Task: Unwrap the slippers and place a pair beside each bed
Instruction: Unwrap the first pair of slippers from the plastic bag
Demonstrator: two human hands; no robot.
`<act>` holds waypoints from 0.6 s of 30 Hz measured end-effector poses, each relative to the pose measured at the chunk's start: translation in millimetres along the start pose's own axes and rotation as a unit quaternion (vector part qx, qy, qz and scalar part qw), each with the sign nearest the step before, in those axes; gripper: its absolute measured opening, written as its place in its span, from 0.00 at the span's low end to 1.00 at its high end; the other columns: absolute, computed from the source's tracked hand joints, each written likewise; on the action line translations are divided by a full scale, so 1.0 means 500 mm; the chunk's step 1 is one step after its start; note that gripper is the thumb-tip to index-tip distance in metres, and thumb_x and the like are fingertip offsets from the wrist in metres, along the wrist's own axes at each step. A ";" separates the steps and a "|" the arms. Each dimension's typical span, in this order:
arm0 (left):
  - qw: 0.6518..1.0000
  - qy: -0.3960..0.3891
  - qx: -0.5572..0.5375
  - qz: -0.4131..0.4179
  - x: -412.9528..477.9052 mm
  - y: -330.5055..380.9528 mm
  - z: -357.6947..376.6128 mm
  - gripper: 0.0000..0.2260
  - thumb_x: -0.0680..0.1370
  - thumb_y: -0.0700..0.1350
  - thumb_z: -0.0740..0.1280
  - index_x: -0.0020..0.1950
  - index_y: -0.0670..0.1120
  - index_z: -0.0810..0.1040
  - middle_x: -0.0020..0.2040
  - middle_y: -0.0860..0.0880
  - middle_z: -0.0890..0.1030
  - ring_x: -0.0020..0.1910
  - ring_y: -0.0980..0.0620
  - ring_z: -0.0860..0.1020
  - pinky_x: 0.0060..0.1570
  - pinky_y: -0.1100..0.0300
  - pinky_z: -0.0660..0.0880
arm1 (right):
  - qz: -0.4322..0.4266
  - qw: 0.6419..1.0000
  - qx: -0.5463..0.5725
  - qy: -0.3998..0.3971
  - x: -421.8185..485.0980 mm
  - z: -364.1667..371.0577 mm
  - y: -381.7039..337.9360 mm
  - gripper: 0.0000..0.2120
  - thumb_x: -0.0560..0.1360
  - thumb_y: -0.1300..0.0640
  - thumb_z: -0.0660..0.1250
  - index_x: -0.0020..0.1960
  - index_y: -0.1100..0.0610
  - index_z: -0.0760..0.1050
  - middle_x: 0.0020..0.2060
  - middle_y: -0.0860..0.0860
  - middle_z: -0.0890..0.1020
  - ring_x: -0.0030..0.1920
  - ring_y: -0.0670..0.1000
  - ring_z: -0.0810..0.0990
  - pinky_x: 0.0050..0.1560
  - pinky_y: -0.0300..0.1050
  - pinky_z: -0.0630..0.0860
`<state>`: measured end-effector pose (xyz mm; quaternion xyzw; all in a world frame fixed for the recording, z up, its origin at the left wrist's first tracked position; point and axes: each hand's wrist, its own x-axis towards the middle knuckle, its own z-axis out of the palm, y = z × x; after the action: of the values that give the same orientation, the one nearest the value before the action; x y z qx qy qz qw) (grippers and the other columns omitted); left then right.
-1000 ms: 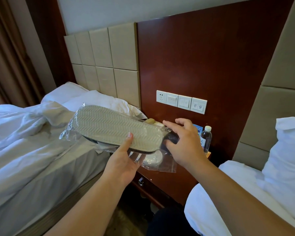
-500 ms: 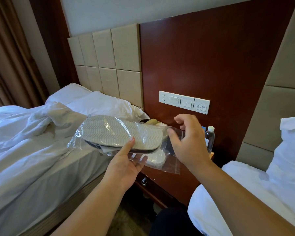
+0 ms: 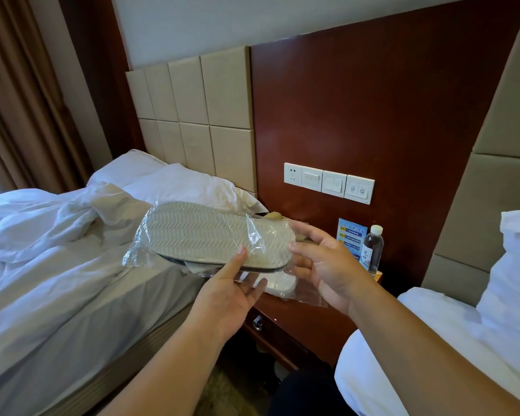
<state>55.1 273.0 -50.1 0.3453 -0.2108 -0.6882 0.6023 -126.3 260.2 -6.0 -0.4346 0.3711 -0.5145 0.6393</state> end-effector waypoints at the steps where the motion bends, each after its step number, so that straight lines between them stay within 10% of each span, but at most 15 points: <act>1: 1.000 -0.005 0.005 0.000 -0.001 0.002 0.000 0.17 0.68 0.47 0.78 0.55 0.45 0.84 0.51 0.48 0.87 0.45 0.50 0.87 0.40 0.52 0.83 | 0.010 1.000 0.008 -0.008 0.003 0.000 0.000 0.17 0.75 0.66 0.69 0.61 0.51 0.80 0.52 0.56 0.86 0.45 0.54 0.86 0.43 0.49 0.83; 12: 1.000 -0.007 0.003 0.030 0.002 0.032 -0.027 0.16 0.67 0.50 0.79 0.53 0.47 0.86 0.54 0.45 0.86 0.53 0.45 0.84 0.61 0.42 0.77 | 0.033 0.997 0.051 -0.056 0.013 -0.022 0.003 0.23 0.74 0.71 0.67 0.58 0.47 0.82 0.59 0.55 0.82 0.60 0.60 0.80 0.52 0.62 0.80; 18: 0.994 -0.005 -0.050 0.093 0.009 0.063 -0.054 0.22 0.71 0.45 0.76 0.64 0.46 0.78 0.58 0.45 0.85 0.54 0.45 0.85 0.55 0.49 0.81 | 0.066 0.992 0.046 -0.096 0.015 -0.040 0.005 0.27 0.72 0.75 0.65 0.60 0.46 0.81 0.57 0.54 0.83 0.59 0.61 0.81 0.52 0.64 0.79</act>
<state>96.1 266.4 -47.0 0.2904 -0.2106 -0.6405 0.6790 -142.5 249.6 -15.3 -0.4271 0.3119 -0.4433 0.7238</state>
